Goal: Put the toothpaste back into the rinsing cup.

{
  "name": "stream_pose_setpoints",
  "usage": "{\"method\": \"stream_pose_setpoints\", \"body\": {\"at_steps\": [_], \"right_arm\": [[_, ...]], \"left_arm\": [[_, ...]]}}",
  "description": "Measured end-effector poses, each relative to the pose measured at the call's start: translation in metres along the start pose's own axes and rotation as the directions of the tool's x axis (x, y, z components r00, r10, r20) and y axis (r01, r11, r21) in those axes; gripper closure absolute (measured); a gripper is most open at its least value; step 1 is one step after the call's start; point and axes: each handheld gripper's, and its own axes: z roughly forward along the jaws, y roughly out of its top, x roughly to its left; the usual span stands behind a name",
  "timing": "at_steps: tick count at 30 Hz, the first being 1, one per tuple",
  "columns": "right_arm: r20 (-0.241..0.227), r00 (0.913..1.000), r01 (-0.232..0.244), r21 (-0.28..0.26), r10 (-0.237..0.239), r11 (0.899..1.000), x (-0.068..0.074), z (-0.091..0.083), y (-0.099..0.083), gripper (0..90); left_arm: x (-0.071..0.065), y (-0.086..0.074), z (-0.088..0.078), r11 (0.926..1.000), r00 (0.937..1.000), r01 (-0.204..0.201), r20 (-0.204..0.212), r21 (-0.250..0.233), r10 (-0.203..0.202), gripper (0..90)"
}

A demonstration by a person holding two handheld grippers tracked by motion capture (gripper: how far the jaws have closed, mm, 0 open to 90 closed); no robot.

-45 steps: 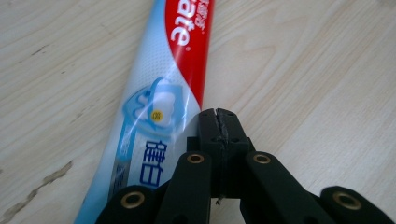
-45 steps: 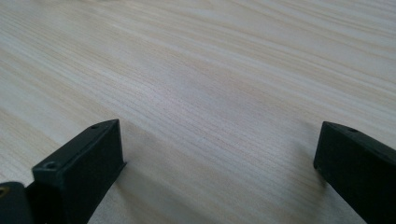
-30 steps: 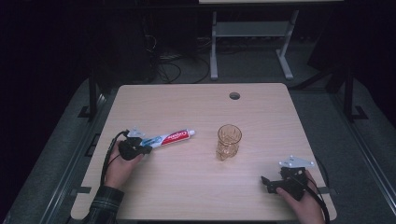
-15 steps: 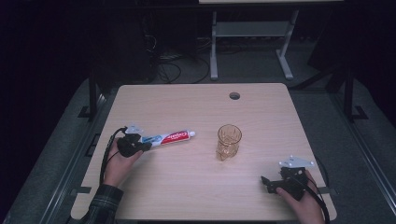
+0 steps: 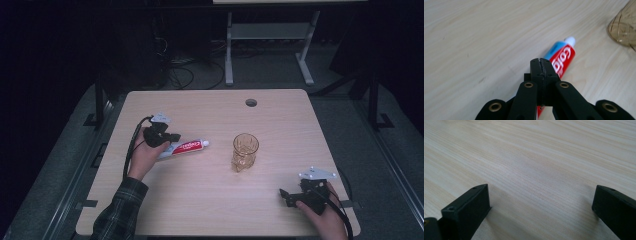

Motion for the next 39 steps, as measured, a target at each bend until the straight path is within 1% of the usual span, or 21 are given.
{"method": "stream_pose_setpoints", "body": {"at_steps": [1, 2, 3, 5, 6, 7, 9, 11, 12, 18, 19, 20, 23, 29, 33, 34, 36, 37, 39], "right_arm": [[0.0, 1.0, 0.0, 0.0, 0.0, 1.0, 0.0, 0.0, 0.0, 0.7], [0.0, 1.0, 0.0, 0.0, 0.0, 1.0, 0.0, 0.0, 0.0, 0.7], [0.0, 1.0, 0.0, 0.0, 0.0, 1.0, 0.0, 0.0, 0.0, 0.7], [-0.001, 1.0, 0.0, 0.0, 0.0, 1.0, 0.0, 0.0, 0.0, 0.7], [-0.001, 1.0, 0.001, 0.0, -0.001, 1.0, 0.0, 0.0, 0.0, 0.7], [-0.001, 1.0, 0.001, 0.0, -0.001, 1.0, 0.0, 0.0, 0.0, 0.7], [-0.001, 1.0, 0.001, 0.0, -0.001, 1.0, 0.0, 0.0, 0.0, 0.7], [-0.001, 1.0, 0.001, 0.0, -0.001, 1.0, 0.0, 0.0, 0.0, 0.7], [-0.001, 1.0, 0.001, 0.0, -0.001, 1.0, 0.0, 0.0, 0.0, 0.7], [-0.001, 1.0, 0.001, 0.0, -0.001, 1.0, 0.0, 0.0, 0.0, 0.7], [-0.001, 1.0, 0.001, 0.0, -0.001, 1.0, 0.0, 0.0, 0.0, 0.7], [-0.001, 1.0, 0.001, 0.0, -0.001, 1.0, 0.0, 0.0, 0.0, 0.7], [-0.002, 1.0, 0.001, 0.0, -0.001, 1.0, 0.0, 0.0, 0.0, 0.7], [-0.002, 1.0, 0.002, 0.0, -0.002, 1.0, 0.0, 0.0, 0.0, 0.7], [-0.002, 1.0, 0.002, 0.0, -0.002, 1.0, 0.0, 0.0, 0.0, 0.7], [-0.002, 1.0, 0.002, 0.0, -0.002, 1.0, 0.0, 0.0, 0.0, 0.7], [-0.002, 1.0, 0.002, 0.0, -0.002, 1.0, 0.0, 0.0, 0.0, 0.7], [-0.002, 1.0, 0.002, 0.0, -0.002, 1.0, 0.0, 0.0, 0.0, 0.7], [-0.002, 1.0, 0.002, 0.0, -0.002, 1.0, 0.0, 0.0, 0.0, 0.7]], "left_arm": [[0.0, 0.004, 0.003, 1.0, 1.0, -0.007, 0.003, 0.005, 0.007, 90.0], [-0.001, 0.007, 0.007, 0.9999, 0.9999, -0.01, 0.002, 0.0, 0.01, 90.0], [-0.002, 0.01, 0.011, 0.9999, 0.9999, -0.01, 0.013, 0.002, 0.01, 90.0], [-0.003, 0.017, 0.02, 0.9996, 0.9996, -0.023, 0.014, 0.014, 0.023, 90.0], [-0.004, 0.019, 0.024, 0.9997, 0.9996, -0.023, 0.016, 0.008, 0.023, 90.0], [-0.004, 0.022, 0.029, 0.9997, 0.9995, -0.019, 0.026, 0.013, 0.018, 90.0], [-0.003, 0.025, 0.039, 0.9991, 0.9994, -0.028, 0.021, 0.032, 0.028, 90.0], [-0.002, 0.028, 0.046, 0.9991, 0.9992, -0.026, 0.031, 0.035, 0.025, 90.0], [-0.002, 0.029, 0.051, 0.9993, 0.9992, -0.018, 0.036, 0.032, 0.017, 90.0], [-0.006, 0.031, 0.069, 0.998, 0.9987, -0.015, 0.049, 0.061, 0.012, 90.0], [-0.006, 0.031, 0.071, 0.9974, 0.9985, -0.02, 0.052, 0.069, 0.016, 90.0], [-0.007, 0.031, 0.073, 0.9973, 0.9984, -0.012, 0.057, 0.072, 0.007, 90.0], [-0.01, 0.03, 0.077, 0.9961, 0.9981, -0.013, 0.062, 0.087, 0.007, 90.0], [-0.013, 0.029, 0.081, 0.9953, 0.9976, -0.018, 0.068, 0.096, 0.012, 90.0], [-0.016, 0.027, 0.081, 0.9946, 0.9972, -0.016, 0.074, 0.103, 0.009, 90.0], [-0.016, 0.026, 0.081, 0.9941, 0.9973, -0.023, 0.071, 0.106, 0.016, 90.0], [-0.018, 0.024, 0.08, 0.9939, 0.9971, -0.014, 0.075, 0.109, 0.006, 90.0], [-0.019, 0.023, 0.08, 0.9933, 0.9969, -0.024, 0.078, 0.113, 0.015, 90.0], [-0.022, 0.02, 0.078, 0.9926, 0.9968, -0.023, 0.079, 0.119, 0.014, 90.0]]}}
